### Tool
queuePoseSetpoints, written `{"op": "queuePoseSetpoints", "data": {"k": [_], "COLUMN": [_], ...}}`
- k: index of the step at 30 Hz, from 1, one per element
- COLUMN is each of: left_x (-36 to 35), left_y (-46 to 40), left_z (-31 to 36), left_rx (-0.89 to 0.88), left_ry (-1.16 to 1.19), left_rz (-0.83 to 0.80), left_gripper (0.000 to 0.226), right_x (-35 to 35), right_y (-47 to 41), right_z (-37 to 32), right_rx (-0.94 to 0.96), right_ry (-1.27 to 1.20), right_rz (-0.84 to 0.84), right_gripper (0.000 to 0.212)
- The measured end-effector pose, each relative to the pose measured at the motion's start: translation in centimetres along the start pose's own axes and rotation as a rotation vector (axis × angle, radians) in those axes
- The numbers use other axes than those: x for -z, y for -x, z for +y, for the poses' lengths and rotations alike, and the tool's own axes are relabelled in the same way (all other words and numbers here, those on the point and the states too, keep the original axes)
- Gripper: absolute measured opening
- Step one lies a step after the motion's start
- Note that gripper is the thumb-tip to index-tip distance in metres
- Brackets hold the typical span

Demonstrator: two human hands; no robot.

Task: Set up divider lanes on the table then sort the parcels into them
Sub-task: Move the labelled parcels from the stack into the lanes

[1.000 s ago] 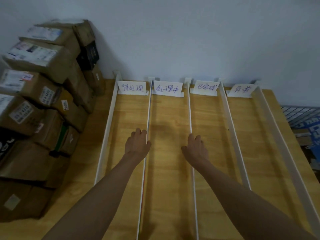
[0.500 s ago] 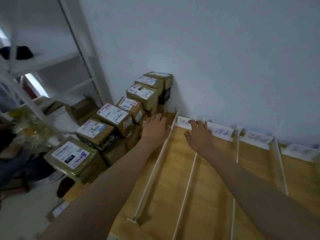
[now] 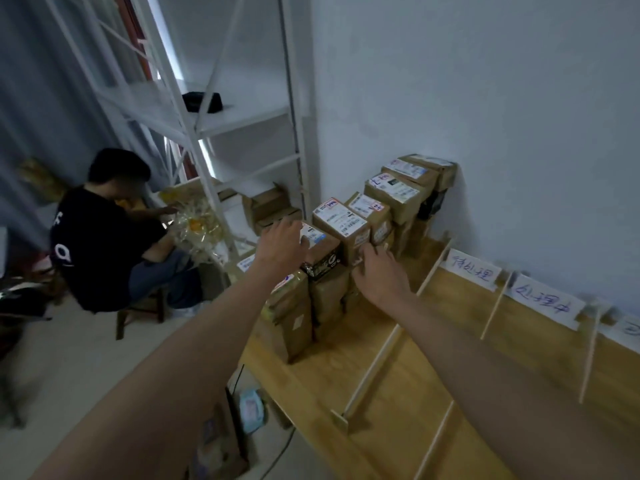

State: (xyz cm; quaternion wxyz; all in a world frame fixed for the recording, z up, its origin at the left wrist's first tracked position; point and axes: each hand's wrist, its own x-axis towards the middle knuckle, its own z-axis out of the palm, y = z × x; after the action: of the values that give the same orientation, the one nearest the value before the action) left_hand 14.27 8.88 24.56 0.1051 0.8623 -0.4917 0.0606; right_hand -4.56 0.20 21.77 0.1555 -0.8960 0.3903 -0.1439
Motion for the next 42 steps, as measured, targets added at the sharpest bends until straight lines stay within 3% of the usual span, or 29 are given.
{"op": "queuePoseSetpoints", "data": {"k": [10, 15, 18, 21, 24, 33, 38, 42], "left_x": [-5.2, -7.1, -8.1, -8.8, -9.0, -5.4, -3.7, -3.8], "left_y": [0.2, -1.3, -1.7, -1.7, -1.3, 3.0, 7.1, 10.5], "left_z": [-13.0, -16.5, -17.4, -17.9, -18.4, -20.7, -21.8, -21.1], "left_rx": [0.104, 0.123, 0.142, 0.168, 0.188, 0.17, 0.179, 0.175], "left_ry": [0.002, 0.006, 0.133, 0.255, 0.33, 0.559, 0.578, 0.595], "left_rz": [-0.24, -0.333, -0.359, -0.33, -0.269, -0.034, 0.056, 0.058], "left_gripper": [0.048, 0.06, 0.06, 0.068, 0.072, 0.057, 0.053, 0.058], "right_x": [-7.4, -10.1, -11.2, -12.2, -12.9, -13.8, -14.5, -14.5], "right_y": [-0.4, -0.6, -0.9, -0.9, -0.8, 0.3, 2.4, 5.7], "right_z": [-9.0, -11.6, -13.0, -14.3, -15.4, -18.0, -19.1, -18.2], "right_rx": [-0.114, -0.269, -0.398, -0.529, -0.595, -0.6, -0.614, -0.623], "right_ry": [-0.13, -0.254, -0.356, -0.458, -0.523, -0.602, -0.654, -0.706], "right_rz": [-0.193, -0.229, -0.195, -0.148, -0.08, 0.125, 0.2, 0.272], "right_gripper": [0.017, 0.023, 0.032, 0.038, 0.031, 0.018, 0.044, 0.03]}}
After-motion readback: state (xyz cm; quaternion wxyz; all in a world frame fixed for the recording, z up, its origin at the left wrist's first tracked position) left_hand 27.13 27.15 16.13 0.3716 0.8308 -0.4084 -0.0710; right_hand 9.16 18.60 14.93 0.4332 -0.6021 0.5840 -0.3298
